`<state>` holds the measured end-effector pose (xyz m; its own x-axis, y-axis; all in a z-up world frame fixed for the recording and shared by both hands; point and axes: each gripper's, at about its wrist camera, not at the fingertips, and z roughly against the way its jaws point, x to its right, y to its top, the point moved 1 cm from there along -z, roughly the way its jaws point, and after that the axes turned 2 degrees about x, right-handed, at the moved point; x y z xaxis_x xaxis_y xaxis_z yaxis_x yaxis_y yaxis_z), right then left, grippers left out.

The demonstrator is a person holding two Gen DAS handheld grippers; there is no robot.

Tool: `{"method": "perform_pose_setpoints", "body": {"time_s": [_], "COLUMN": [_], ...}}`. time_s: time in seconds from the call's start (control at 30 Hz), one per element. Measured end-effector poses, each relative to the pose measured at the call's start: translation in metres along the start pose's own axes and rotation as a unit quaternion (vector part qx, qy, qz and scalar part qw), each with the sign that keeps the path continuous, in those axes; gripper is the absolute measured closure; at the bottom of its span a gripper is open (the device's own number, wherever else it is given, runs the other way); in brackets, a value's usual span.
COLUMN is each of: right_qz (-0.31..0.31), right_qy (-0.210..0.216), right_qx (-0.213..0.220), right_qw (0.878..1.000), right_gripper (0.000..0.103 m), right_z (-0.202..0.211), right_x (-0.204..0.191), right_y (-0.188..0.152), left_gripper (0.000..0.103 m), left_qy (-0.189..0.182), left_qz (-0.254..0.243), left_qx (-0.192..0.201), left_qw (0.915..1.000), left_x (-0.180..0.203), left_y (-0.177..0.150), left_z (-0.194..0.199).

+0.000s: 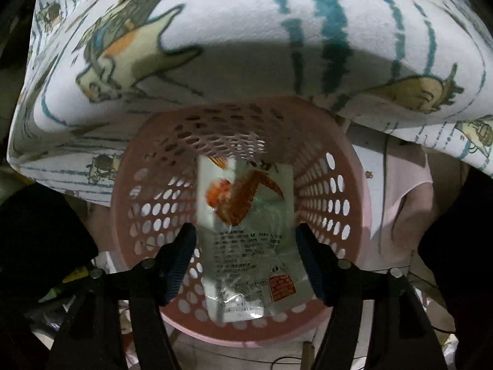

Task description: Collect trash

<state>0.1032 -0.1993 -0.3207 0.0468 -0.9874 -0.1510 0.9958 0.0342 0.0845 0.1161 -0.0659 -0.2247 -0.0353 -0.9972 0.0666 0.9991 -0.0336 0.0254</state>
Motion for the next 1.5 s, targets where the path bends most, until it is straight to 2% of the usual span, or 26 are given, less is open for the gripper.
{"method": "perform_pose_setpoints", "body": {"time_s": [0.07, 0.17, 0.33, 0.43, 0.5, 0.57, 0.63, 0.7, 0.8, 0.87, 0.93, 1.0, 1.1, 1.17, 1.3, 1.37, 1.5], "right_qz": [-0.004, -0.015, 0.008, 0.025, 0.024, 0.02, 0.022, 0.038, 0.042, 0.044, 0.043, 0.042, 0.035, 0.03, 0.046, 0.04, 0.036], "right_qy": [0.002, 0.012, -0.009, -0.01, -0.014, -0.035, -0.06, -0.07, -0.073, -0.072, -0.084, -0.084, -0.063, -0.057, -0.037, -0.044, -0.07], "right_qx": [0.008, 0.016, 0.059, 0.119, 0.161, 0.2, 0.243, 0.29, 0.355, 0.391, 0.407, 0.422, 0.437, 0.449, 0.471, 0.46, 0.449], "right_qw": [1.0, 1.0, 0.998, 0.993, 0.986, 0.979, 0.968, 0.954, 0.931, 0.917, 0.909, 0.901, 0.896, 0.891, 0.88, 0.886, 0.89], "right_gripper": [0.023, 0.023, 0.023, 0.023, 0.023, 0.023, 0.023, 0.023, 0.014, 0.013, 0.01, 0.01, 0.007, 0.0, 0.0, 0.0, 0.0], "right_z": [0.007, 0.023, 0.074, 0.131, 0.171, 0.211, 0.254, 0.31, 0.378, 0.416, 0.443, 0.463, 0.479, 0.481, 0.473, 0.464, 0.453], "right_x": [-0.002, -0.002, -0.008, -0.017, -0.017, -0.015, -0.015, -0.018, -0.022, -0.025, -0.032, -0.032, -0.029, -0.029, -0.025, -0.023, -0.018], "right_y": [0.0, 0.002, -0.002, 0.002, 0.008, 0.016, 0.028, 0.039, 0.045, 0.046, 0.048, 0.044, 0.029, 0.017, -0.003, -0.005, -0.004], "left_gripper": [0.037, 0.037, 0.037, 0.037, 0.037, 0.037, 0.036, 0.027, 0.019, 0.008, 0.005, 0.0, 0.0, 0.0, 0.001, 0.0, 0.0], "left_qy": [-0.008, -0.021, -0.014, -0.008, -0.017, -0.022, -0.001, 0.025, 0.038, 0.036, 0.028, 0.033, 0.047, 0.052, 0.025, 0.018, 0.001], "left_qz": [0.005, 0.006, 0.004, 0.005, -0.002, 0.0, -0.006, -0.013, -0.022, -0.035, -0.062, -0.057, -0.055, -0.045, -0.022, -0.004, 0.022], "left_qx": [0.007, 0.029, 0.083, 0.119, 0.15, 0.188, 0.242, 0.292, 0.341, 0.368, 0.385, 0.406, 0.413, 0.413, 0.407, 0.402, 0.406], "left_qw": [0.9999, 0.9993, 0.9964, 0.9929, 0.9885, 0.982, 0.9704, 0.956, 0.939, 0.9287, 0.9202, 0.9113, 0.9076, 0.9081, 0.913, 0.9155, 0.9136], "left_x": [-0.004, -0.005, -0.008, -0.013, -0.013, -0.014, -0.013, -0.009, -0.002, 0.003, 0.01, 0.01, 0.01, 0.007, 0.003, -0.002, -0.008], "left_y": [0.001, 0.004, 0.0, -0.003, -0.002, 0.004, 0.008, 0.008, 0.007, 0.005, 0.0, -0.008, -0.019, -0.026, -0.034, -0.034, -0.035], "left_z": [0.01, 0.031, 0.066, 0.092, 0.123, 0.158, 0.203, 0.247, 0.301, 0.33, 0.351, 0.365, 0.372, 0.369, 0.355, 0.348, 0.345]}}
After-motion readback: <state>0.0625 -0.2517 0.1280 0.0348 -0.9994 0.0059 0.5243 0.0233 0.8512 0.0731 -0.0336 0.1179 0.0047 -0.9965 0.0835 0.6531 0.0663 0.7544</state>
